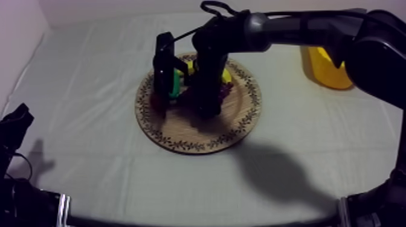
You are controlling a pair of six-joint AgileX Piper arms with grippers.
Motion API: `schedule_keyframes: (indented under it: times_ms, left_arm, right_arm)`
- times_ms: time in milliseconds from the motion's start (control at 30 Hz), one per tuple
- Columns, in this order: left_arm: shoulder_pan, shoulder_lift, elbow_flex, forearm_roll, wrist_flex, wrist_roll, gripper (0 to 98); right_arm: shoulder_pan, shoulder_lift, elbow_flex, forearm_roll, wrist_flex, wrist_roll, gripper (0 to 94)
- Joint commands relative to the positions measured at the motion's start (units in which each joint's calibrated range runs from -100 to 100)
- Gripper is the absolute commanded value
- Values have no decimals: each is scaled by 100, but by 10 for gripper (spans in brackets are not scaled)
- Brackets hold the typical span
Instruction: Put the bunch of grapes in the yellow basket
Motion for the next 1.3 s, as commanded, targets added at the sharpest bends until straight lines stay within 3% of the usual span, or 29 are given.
schedule_keyframes:
  times_ms: [0, 767, 1267]
  left_arm:
    - [2, 3, -2, 0, 2, 0, 1]
    - [2, 3, -2, 0, 2, 0, 1]
    - [2, 3, -2, 0, 2, 0, 1]
  right_arm:
    - [-6, 35, 7, -7, -169, -4, 645]
    - [29, -22, 161, -40, -443, 112, 453]
    - [31, -732, 758, -132, -720, 140, 415]
